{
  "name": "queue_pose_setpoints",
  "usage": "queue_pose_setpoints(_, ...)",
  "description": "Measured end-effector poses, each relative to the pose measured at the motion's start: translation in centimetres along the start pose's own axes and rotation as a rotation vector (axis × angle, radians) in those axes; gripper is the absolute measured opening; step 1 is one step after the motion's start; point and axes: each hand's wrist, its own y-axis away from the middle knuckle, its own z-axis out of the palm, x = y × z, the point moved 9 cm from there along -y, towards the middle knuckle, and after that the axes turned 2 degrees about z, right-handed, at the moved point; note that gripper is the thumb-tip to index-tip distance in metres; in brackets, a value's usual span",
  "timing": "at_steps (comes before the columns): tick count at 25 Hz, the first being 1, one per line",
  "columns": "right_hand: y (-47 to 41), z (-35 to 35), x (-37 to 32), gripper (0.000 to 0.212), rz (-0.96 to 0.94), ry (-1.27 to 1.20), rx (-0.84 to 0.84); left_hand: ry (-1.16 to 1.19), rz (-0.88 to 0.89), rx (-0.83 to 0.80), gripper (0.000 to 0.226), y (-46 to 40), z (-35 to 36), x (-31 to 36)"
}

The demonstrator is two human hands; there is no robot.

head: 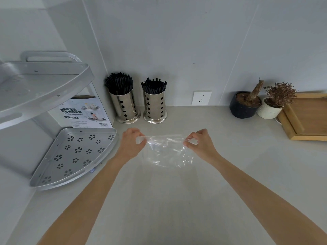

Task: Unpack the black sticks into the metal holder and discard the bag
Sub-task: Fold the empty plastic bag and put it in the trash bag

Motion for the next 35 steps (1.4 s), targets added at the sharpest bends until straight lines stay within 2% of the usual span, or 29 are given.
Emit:
queue_pose_setpoints(3,0.0,-0.1,-0.1,0.020,0.031,-0.096,-0.044,0.180,-0.050,0.006,0.010,-0.2,-0.4,-0.4)
queue_pose_setpoints(5,0.1,0.1,0.0,0.017,0.100,-0.254,-0.051,0.331,-0.090,0.040,0.014,-0.2,-0.6,-0.5)
queue_pose_setpoints(7,0.2,0.0,0.3,0.018,0.149,-0.417,-0.010,0.428,-0.119,0.056,0.006,0.1,-0.4,-0.3)
queue_pose_setpoints(10,0.1,0.2,0.9,0.019,0.192,-0.506,0.019,0.657,-0.179,0.040,0.027,0.8,0.2,-0.4)
queue_pose_setpoints(15,0.4,0.1,1.1,0.026,0.196,-0.620,-0.002,0.674,-0.201,-0.245,0.038,2.9,3.0,-1.6)
queue_pose_setpoints(17,0.5,0.3,1.1,0.018,0.203,-0.634,-0.005,0.659,-0.201,-0.254,0.045,3.3,3.4,-2.4)
queue_pose_setpoints(19,0.4,1.0,1.2,0.013,0.214,-0.625,-0.052,0.708,-0.216,-0.219,0.039,3.4,3.4,-2.4)
queue_pose_setpoints(20,0.4,1.6,1.4,0.016,0.231,-0.621,-0.104,0.760,-0.222,-0.194,0.032,3.4,3.2,-2.2)
queue_pose_setpoints(24,2.2,4.9,2.7,0.084,0.374,-0.638,-0.440,0.915,-0.239,-0.133,0.017,3.3,2.2,-2.3)
queue_pose_setpoints(26,3.2,5.8,2.9,0.092,0.404,-0.622,-0.528,0.952,-0.226,-0.118,0.018,3.2,1.9,-2.6)
queue_pose_setpoints(29,4.0,6.5,2.3,0.070,0.397,-0.672,-0.564,0.985,-0.252,-0.103,0.019,3.5,1.7,-3.4)
queue_pose_setpoints(35,4.5,7.2,0.6,0.026,0.319,-0.661,-0.397,1.025,-0.279,-0.155,0.021,4.9,0.9,-5.1)
